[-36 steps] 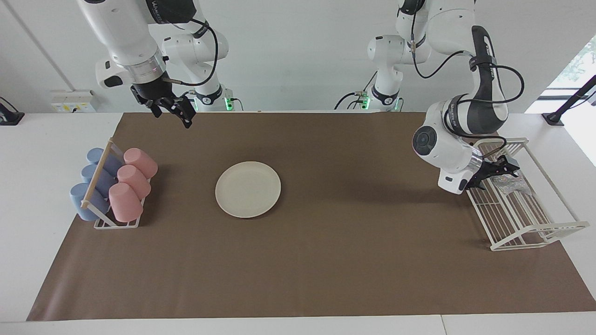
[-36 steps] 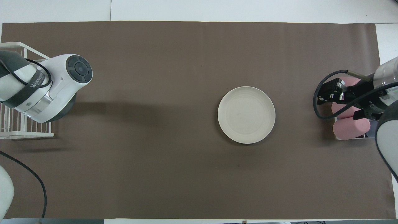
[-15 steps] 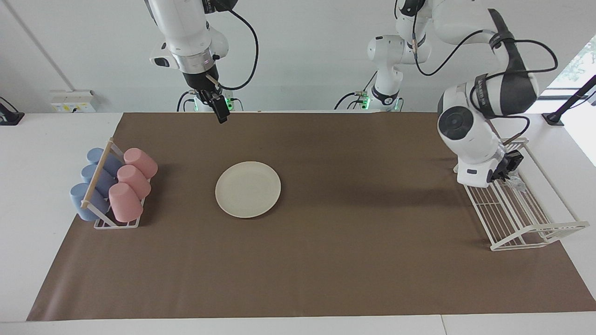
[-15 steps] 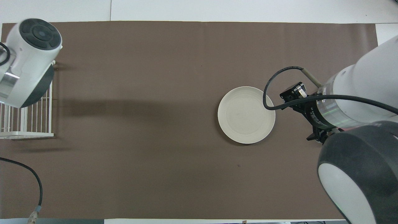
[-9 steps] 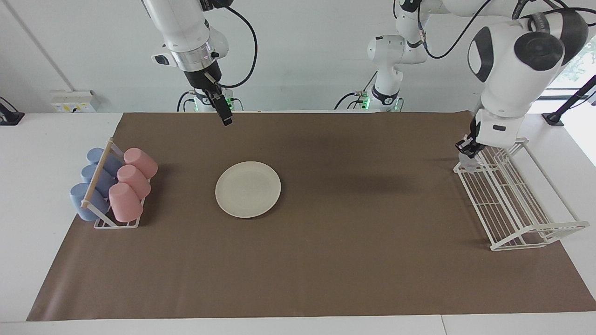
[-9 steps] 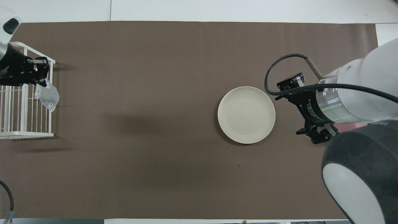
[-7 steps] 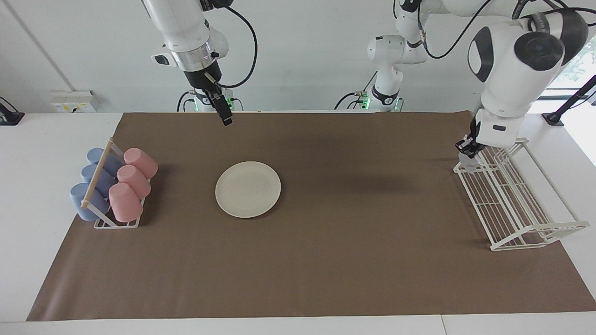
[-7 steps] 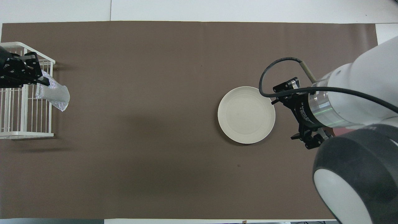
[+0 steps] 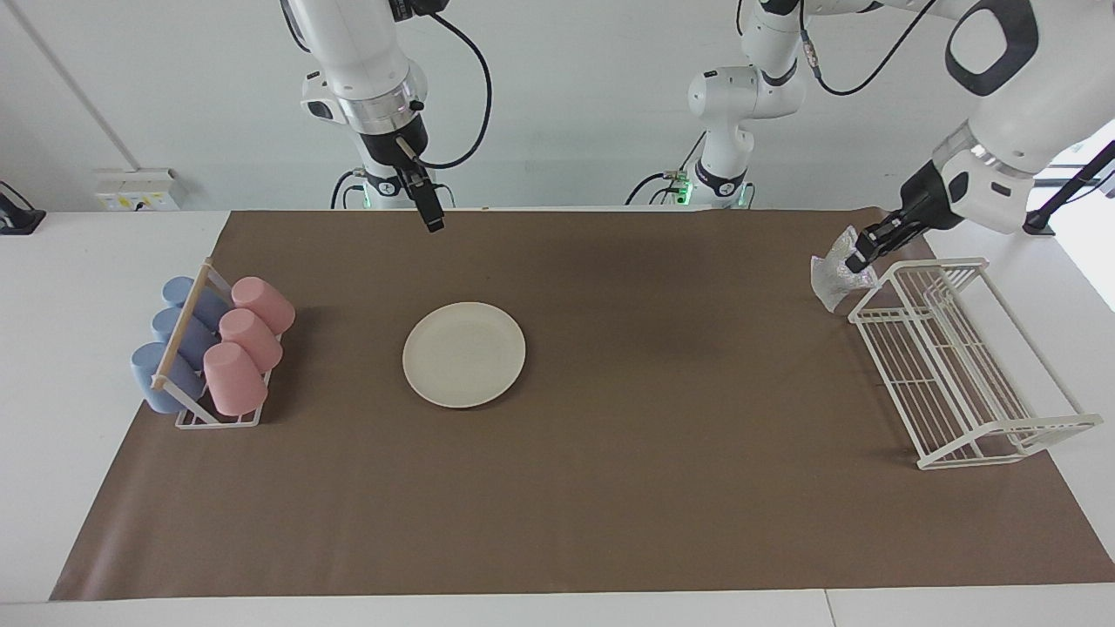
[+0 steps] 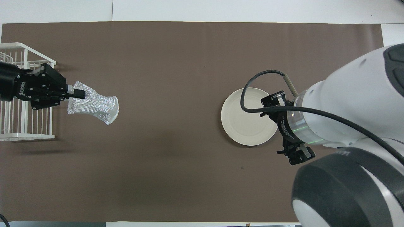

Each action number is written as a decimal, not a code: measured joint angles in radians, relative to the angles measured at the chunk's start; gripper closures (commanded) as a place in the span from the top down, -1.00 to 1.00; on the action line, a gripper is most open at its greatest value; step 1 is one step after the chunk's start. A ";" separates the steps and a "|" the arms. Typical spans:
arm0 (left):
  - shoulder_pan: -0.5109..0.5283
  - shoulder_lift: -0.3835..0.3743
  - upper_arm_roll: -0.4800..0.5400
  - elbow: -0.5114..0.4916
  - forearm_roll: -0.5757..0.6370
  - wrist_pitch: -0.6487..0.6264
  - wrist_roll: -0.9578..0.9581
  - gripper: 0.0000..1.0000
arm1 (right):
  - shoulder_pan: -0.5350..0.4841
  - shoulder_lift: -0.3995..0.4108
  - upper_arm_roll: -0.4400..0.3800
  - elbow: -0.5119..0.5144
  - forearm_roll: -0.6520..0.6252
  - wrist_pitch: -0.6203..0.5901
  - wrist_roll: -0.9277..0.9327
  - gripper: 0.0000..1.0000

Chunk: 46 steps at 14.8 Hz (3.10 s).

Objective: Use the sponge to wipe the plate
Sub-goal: 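Carry the scrubber toward the plate with the left gripper while the right gripper follows, then grasp the scrubber from the left gripper with the right gripper, then open the left gripper while the right gripper moves the scrubber onto the plate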

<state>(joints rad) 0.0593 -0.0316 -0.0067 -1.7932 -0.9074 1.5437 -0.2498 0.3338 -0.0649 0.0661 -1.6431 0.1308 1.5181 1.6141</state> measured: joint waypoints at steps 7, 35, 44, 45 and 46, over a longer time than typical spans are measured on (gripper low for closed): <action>-0.079 -0.243 -0.013 -0.518 -0.420 0.133 0.353 -1.00 | 0.085 -0.027 0.004 -0.088 0.100 0.178 0.231 1.00; -0.290 -0.266 -0.016 -0.727 -0.712 0.286 0.666 -1.00 | 0.328 -0.015 0.019 -0.337 0.223 0.624 0.448 0.23; -0.290 -0.274 -0.013 -0.741 -0.712 0.286 0.667 -1.00 | 0.327 -0.001 0.017 -0.339 0.223 0.706 0.448 -1.00; -0.290 -0.275 -0.013 -0.742 -0.712 0.285 0.667 -1.00 | 0.327 -0.001 0.017 -0.339 0.223 0.707 0.448 -1.00; -0.290 -0.275 -0.013 -0.742 -0.712 0.285 0.667 -1.00 | 0.327 -0.001 0.017 -0.339 0.223 0.708 0.447 -1.00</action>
<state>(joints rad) -0.2310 -0.3067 -0.0194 -2.5355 -1.6191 1.8291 0.4172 0.6605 -0.0657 0.0828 -1.9820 0.3534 2.2257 2.0607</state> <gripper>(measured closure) 0.965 0.912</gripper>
